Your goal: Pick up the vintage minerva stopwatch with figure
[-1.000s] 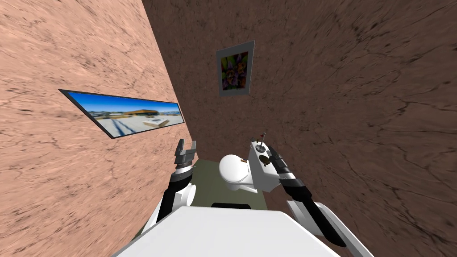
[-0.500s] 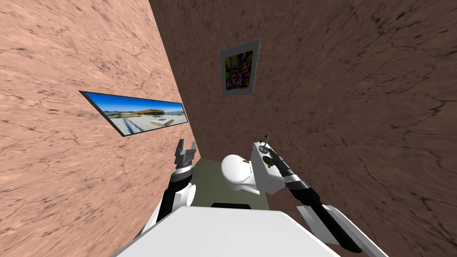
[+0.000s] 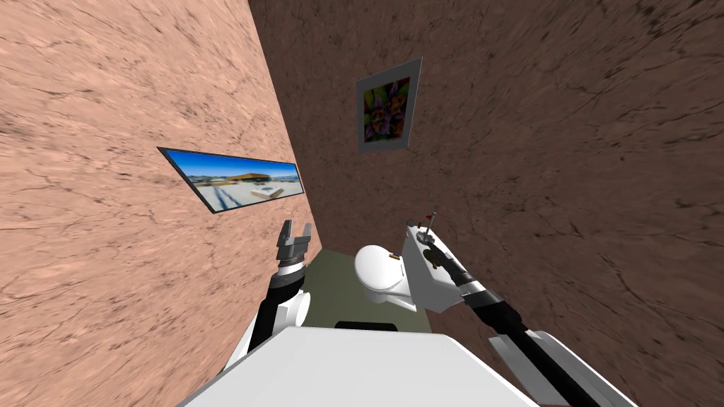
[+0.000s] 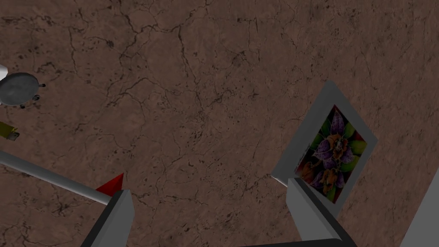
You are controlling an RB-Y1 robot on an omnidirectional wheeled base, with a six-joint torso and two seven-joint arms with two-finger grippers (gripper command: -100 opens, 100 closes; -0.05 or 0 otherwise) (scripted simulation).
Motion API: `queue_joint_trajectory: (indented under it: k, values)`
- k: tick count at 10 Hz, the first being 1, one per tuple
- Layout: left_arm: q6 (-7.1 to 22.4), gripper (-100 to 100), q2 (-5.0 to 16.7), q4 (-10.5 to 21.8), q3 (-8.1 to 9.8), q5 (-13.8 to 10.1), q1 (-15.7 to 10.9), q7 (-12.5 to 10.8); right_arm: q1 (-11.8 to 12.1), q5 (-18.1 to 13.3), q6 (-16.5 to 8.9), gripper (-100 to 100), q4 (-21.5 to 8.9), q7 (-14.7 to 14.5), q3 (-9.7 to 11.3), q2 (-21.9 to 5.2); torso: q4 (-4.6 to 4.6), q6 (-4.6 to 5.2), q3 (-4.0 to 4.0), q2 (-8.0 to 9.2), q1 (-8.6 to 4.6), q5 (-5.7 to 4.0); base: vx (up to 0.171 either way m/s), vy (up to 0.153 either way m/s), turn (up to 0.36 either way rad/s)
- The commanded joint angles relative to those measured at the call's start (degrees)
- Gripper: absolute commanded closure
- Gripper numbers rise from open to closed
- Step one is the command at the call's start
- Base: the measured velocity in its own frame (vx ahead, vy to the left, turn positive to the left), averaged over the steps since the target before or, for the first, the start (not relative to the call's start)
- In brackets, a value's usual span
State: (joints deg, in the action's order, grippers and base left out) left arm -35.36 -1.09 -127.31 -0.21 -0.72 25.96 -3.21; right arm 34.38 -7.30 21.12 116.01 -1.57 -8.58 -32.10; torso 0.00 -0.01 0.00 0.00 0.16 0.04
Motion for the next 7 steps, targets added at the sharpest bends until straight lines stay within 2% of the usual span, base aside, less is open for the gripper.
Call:
queue_joint_trajectory:
  k: [1,4,5,6,7]
  values:
    - [0.00,0,0.00,0.00,0.00,0.00,0.00,0.00,0.78,-0.16,0.16,-100,-0.43,-0.44,-0.43,-1.91,0.00,0.00,0.00,0.00,0.00,0.00,0.000,0.038,0.051]
    - [0.00,0,0.00,0.00,0.00,0.00,0.00,0.00,2.63,-1.11,0.31,-100,-3.19,-2.05,-1.49,-6.86,0.00,0.02,0.00,-0.01,-0.03,0.00,0.007,0.046,0.084]
    - [0.00,0,0.00,0.00,0.00,0.00,0.00,0.00,2.63,-1.11,0.31,-100,-3.19,-2.05,-1.49,-7.87,0.00,0.00,-0.01,-0.01,0.00,0.00,0.006,0.042,0.045]
    - [0.00,0,0.00,0.00,0.00,0.00,0.00,0.00,3.53,-1.68,0.38,-100,-4.60,-2.85,-1.93,-10.13,0.00,0.02,0.00,0.00,-0.02,0.00,0.011,0.051,0.087]
    - [0.00,0,0.00,0.00,0.00,0.00,0.00,0.00,3.53,-1.68,0.38,-100,-4.60,-2.85,-1.93,-10.81,0.00,0.01,-0.01,-0.02,0.00,0.00,0.011,0.038,0.049]
